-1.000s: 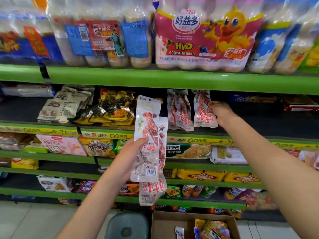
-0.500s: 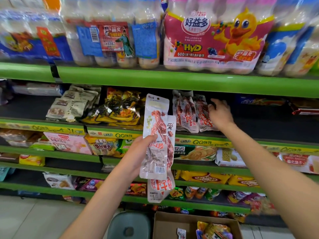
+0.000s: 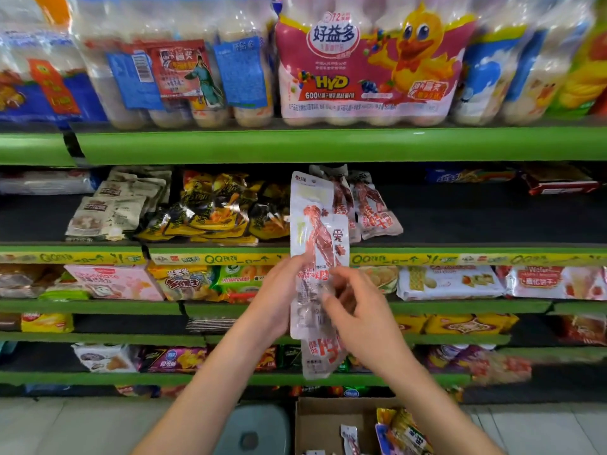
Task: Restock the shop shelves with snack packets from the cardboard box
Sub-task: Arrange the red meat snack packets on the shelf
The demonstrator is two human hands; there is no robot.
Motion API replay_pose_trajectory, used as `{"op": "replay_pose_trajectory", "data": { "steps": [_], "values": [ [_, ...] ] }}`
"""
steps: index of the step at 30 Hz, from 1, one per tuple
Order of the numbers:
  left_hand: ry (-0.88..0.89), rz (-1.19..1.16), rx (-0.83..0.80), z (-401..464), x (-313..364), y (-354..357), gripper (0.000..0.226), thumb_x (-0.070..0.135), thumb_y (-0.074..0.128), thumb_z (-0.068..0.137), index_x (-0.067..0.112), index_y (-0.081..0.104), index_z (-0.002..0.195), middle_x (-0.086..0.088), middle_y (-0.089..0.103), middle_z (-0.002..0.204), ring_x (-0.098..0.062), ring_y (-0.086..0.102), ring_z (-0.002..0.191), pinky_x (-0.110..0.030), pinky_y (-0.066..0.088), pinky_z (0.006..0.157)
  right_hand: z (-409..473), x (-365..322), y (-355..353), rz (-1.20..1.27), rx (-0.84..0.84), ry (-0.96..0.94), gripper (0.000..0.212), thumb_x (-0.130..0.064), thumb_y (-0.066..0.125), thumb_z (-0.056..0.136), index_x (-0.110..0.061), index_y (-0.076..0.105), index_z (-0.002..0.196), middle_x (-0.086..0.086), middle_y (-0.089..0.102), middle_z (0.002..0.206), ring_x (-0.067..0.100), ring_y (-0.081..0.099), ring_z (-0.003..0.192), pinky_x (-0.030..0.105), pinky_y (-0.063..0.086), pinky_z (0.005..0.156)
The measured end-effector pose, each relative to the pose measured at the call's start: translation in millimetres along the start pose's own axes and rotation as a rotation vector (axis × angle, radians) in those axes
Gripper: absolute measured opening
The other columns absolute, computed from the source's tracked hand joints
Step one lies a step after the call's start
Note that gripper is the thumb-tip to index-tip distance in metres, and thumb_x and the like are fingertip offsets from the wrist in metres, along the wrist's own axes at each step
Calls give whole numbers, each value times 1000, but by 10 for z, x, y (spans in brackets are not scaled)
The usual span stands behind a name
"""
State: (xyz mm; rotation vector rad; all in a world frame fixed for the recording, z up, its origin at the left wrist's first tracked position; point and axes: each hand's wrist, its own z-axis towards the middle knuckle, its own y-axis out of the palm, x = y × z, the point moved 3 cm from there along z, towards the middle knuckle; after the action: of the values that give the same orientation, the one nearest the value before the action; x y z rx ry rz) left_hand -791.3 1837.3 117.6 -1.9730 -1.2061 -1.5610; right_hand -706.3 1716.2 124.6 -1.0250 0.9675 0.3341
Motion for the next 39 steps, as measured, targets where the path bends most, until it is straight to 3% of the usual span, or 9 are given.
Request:
{"op": "replay_pose_trajectory", "data": {
  "steps": [3,8,11,13,16,21,25,30,39],
  "values": [
    [1,7,-77,-46,-38,147,34,36,52,100,16,67,123,-12,73,120,-29,68,114,-50,47,107,-43,42,57,83,-81,75,56,-57,60,88,-45,37,138,-34,41,115,-25,44,104,9,40,86],
    [41,113,-231,-144,-92,279,41,49,34,105,47,75,105,11,74,117,-6,68,111,-19,55,83,-47,126,-40,216,28,181,47,-47,70,85,-42,42,123,-17,52,122,-6,58,107,24,55,91],
    [103,194,-272,-138,-51,255,29,37,47,101,44,71,116,8,69,127,-14,63,121,-33,52,98,-70,165,-67,339,23,211,21,-36,56,97,-42,52,116,-20,65,109,-3,65,100,28,59,85],
    [178,221,-281,-101,-18,180,40,13,56,96,43,65,123,10,62,137,-17,56,130,-44,49,106,-80,208,-138,484,27,275,19,-31,51,100,-43,62,111,-18,72,105,2,69,98,33,56,84],
    [202,112,-323,-71,-8,56,73,-13,56,87,41,52,135,19,67,126,-16,65,119,-37,59,88,-98,290,-257,689,26,373,37,-14,49,99,-41,74,97,-5,76,105,12,73,97,32,54,78],
    [266,49,-284,-23,30,-21,95,-11,63,87,54,25,144,2,66,134,-22,64,122,-40,60,84,-107,396,-310,888,-18,439,42,-7,46,99,-32,78,93,6,77,103,19,75,89,27,59,64],
    [271,-26,-202,27,30,-116,99,-10,59,92,44,5,155,-4,70,127,-23,67,117,-39,61,82,-160,491,-302,914,-26,464,37,-8,47,100,-30,77,101,8,76,107,23,75,92,31,59,67],
    [231,-26,-173,-29,-25,-147,41,0,55,97,8,52,137,-9,75,116,-24,74,98,-34,60,76,-274,567,-298,955,-14,495,38,-8,47,100,-32,77,101,9,76,110,24,74,96,34,57,70],
    [172,-271,-184,-89,-80,-169,31,19,58,94,24,64,124,-11,72,122,-24,73,103,-34,60,76,-359,558,-253,1008,-34,516,33,-17,59,86,-25,72,115,10,73,118,26,71,107,41,52,84]
  ]
}}
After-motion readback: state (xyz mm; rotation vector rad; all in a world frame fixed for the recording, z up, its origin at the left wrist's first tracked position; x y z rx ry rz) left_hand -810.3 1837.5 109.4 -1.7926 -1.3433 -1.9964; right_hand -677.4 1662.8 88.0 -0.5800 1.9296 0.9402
